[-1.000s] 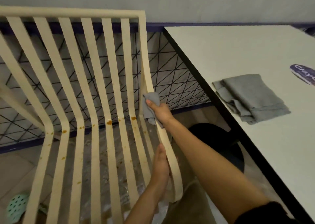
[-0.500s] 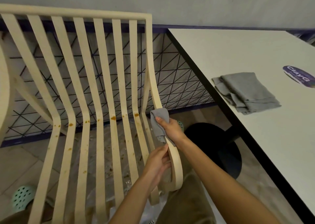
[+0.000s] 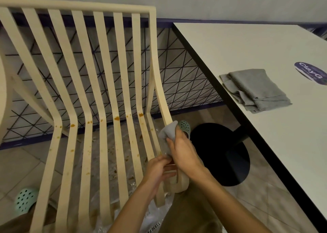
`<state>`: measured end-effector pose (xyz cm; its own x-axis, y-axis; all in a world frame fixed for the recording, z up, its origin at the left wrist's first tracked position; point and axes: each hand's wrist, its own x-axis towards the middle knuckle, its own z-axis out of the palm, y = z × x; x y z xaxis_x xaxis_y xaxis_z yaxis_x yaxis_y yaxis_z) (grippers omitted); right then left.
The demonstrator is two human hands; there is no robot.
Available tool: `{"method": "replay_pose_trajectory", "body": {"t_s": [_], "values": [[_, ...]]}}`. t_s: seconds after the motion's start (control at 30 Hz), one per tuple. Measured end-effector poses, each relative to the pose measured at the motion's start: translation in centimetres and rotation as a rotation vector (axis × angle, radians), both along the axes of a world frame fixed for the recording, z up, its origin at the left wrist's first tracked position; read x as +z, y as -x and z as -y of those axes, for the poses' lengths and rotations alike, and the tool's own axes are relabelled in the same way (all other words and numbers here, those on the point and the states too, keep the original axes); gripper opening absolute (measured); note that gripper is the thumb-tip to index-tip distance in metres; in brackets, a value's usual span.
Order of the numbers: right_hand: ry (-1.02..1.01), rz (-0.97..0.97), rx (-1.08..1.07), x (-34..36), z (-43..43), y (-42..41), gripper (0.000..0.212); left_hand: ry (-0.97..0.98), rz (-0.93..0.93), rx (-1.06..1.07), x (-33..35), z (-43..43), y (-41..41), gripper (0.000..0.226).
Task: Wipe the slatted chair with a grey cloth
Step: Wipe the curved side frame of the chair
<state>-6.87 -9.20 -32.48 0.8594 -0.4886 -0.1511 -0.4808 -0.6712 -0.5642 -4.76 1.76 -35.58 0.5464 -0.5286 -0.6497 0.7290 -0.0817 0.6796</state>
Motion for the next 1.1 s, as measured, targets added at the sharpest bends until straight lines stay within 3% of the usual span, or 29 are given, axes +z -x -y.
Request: {"method": "replay_pose_trajectory", "body": {"t_s": [0.17,0.5,0.6,1.1], "values": [[0.302,-0.128,0.123,-0.1,-0.6,-1.4,0.075,0.022,0.003,0.027,0.4,0.1,-0.5,0.022],[0.182,-0.066,0.059,-1.2,2.3,-8.8,0.08,0.08,-0.023,0.037,0.7,1.6,-2.3,0.028],[0.144,-0.016,0.022,-1.1,3.1,-10.9,0.076,0.072,0.002,0.061,0.9,2.3,-3.8,0.02],[0.331,0.105,0.152,-0.9,5.9,-20.0,0.088,0.025,0.098,0.033,1.3,3.7,-6.9,0.018]]}}
